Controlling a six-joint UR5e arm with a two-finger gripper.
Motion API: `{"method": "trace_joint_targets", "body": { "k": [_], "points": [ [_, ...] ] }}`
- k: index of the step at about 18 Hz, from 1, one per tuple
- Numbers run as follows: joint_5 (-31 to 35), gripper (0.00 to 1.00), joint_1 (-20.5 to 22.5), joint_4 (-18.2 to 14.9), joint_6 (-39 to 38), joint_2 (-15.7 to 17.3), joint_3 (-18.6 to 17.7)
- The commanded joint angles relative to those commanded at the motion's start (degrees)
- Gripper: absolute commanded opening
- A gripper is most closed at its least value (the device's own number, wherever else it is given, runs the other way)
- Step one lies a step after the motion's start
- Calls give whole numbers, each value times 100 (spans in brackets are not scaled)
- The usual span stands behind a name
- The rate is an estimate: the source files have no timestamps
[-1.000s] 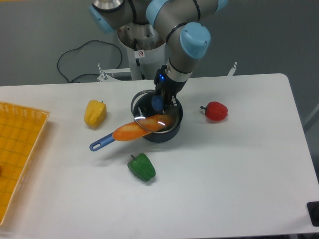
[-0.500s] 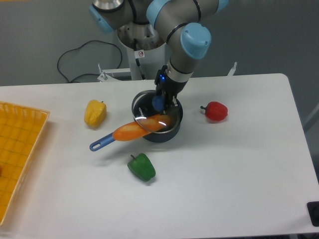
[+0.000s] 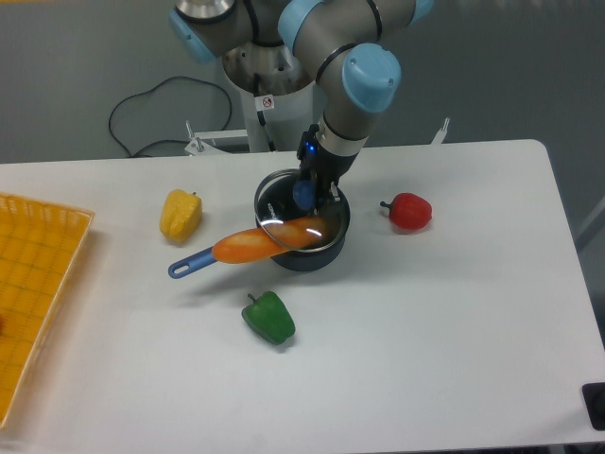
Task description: Close the pot lid
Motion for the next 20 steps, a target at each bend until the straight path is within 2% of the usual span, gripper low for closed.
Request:
{"method": "trace_joint_targets", "body": {
  "k": [1,4,6,8,10,12,14,20],
  "points": [
    [0,36,-9,0,9,0,-9],
    [-9,47,-9,0,0,-9,-18],
    [-9,68,-18,9,0,-9,-9],
    [-9,82,-26,9,-18,-52,0],
    [-9,83,-44,9,-35,-53,9],
    [0,93,-44,9,-27,-53,17],
    [0,98,-44,9,-27,-53,35],
    [18,100,-27,-53,-18,-79,316]
  ]
}}
